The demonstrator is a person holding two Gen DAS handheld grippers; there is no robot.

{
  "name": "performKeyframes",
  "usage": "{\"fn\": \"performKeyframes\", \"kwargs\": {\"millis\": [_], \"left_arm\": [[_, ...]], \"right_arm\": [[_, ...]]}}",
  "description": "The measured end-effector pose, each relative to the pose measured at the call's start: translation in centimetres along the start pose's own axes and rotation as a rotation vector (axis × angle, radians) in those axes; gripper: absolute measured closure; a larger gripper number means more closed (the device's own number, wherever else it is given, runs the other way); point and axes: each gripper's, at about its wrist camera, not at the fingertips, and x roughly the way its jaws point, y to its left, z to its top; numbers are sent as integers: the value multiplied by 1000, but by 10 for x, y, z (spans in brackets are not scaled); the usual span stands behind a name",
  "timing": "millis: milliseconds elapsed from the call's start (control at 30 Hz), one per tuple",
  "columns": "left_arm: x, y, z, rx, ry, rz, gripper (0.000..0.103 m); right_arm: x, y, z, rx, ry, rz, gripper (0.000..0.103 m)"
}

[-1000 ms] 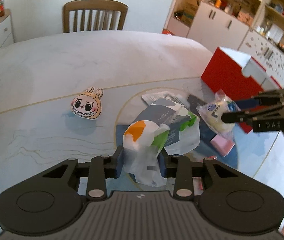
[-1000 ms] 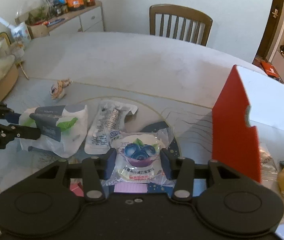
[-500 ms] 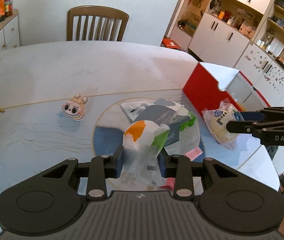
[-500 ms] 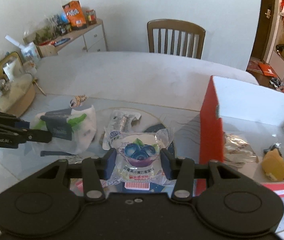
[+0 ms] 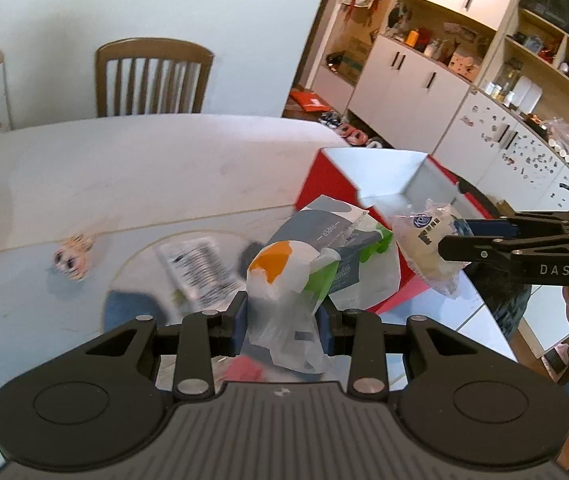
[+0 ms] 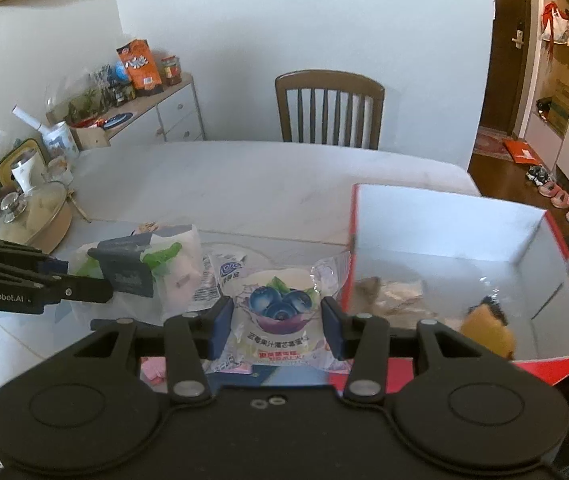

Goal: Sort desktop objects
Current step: 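Carry the white bag and blueberry bag over the red shoebox with both grippers, then open both grippers to drop the two bags into the box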

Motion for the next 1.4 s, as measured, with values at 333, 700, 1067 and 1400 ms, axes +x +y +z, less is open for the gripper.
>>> {"fn": "performKeyframes", "kwargs": {"millis": [333, 700, 1067, 1400], "left_arm": [[40, -76, 27, 74, -5, -30, 70], [100, -141, 54, 169, 29, -18, 70], [170, -171, 68, 262, 123, 76, 70], [207, -180, 64, 291, 210, 113, 70]], "right_arm": [[-18, -69, 0, 21, -29, -36, 56], [-18, -144, 4, 58, -43, -88, 56], [20, -192, 15, 82, 5, -104, 56], [72, -215, 20, 106, 85, -117, 56]]}}
